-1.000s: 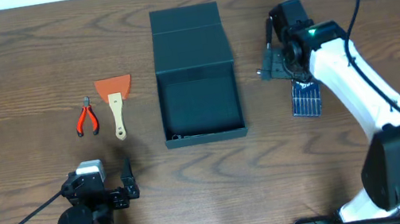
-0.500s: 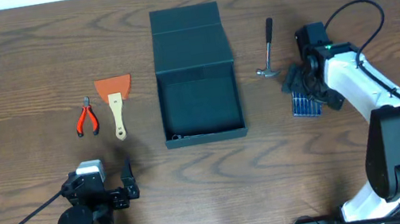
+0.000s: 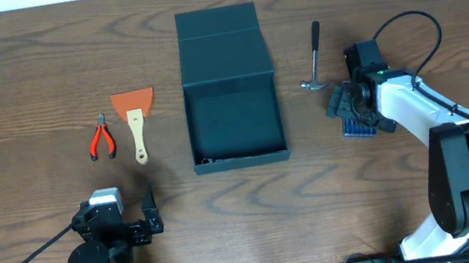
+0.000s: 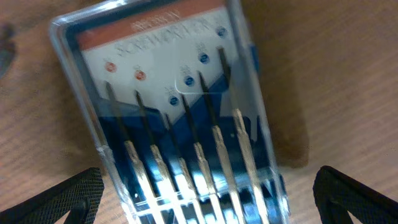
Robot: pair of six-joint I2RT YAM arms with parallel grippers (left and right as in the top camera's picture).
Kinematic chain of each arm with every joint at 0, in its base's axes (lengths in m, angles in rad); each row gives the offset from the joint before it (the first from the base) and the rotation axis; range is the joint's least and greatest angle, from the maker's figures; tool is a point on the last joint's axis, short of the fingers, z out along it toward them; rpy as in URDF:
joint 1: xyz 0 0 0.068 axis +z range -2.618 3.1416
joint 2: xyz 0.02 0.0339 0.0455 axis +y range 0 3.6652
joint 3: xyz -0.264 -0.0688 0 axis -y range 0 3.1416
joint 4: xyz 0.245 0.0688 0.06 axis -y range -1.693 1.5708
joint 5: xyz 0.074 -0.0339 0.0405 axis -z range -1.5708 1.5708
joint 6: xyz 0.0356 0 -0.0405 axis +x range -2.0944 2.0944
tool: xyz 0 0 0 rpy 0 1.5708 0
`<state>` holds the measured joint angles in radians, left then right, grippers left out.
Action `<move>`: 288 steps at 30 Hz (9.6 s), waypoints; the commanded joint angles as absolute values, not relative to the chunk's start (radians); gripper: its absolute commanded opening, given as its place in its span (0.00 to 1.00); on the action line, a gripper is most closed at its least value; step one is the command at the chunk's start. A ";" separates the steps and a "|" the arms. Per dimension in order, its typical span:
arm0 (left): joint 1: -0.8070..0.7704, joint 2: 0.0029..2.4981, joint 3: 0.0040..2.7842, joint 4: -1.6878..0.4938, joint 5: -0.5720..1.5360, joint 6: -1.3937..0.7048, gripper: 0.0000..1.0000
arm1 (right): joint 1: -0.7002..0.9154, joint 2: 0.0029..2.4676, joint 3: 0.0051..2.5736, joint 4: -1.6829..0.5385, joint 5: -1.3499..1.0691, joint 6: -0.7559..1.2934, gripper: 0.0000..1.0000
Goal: Pack container
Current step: 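Move the right gripper to the screwdriver set case and grasp it, then carry the screwdriver case over the box and lower it inside, then release the case and withdraw the right gripper toward the hammer, then grasp the claw hammer by its handle with the right gripper, then lift the hammer and lower it into the box with the right gripper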
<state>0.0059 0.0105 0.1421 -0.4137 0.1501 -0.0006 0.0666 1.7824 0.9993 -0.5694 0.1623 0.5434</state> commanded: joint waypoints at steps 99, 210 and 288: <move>0.012 0.006 0.121 -0.414 0.145 -0.002 0.99 | 0.617 1.929 1.535 -0.887 0.075 0.635 0.41; 0.012 0.006 0.121 -0.414 0.145 -0.002 0.98 | 0.149 2.162 1.604 -0.913 -0.035 0.317 0.96; 0.012 0.006 0.121 -0.414 0.145 -0.002 0.99 | 0.149 2.152 1.552 -0.854 -0.141 0.226 0.35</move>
<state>0.0059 0.0105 0.1417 -0.4141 0.1497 -0.0006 0.1524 2.1483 1.5494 -0.8417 -0.0753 0.2283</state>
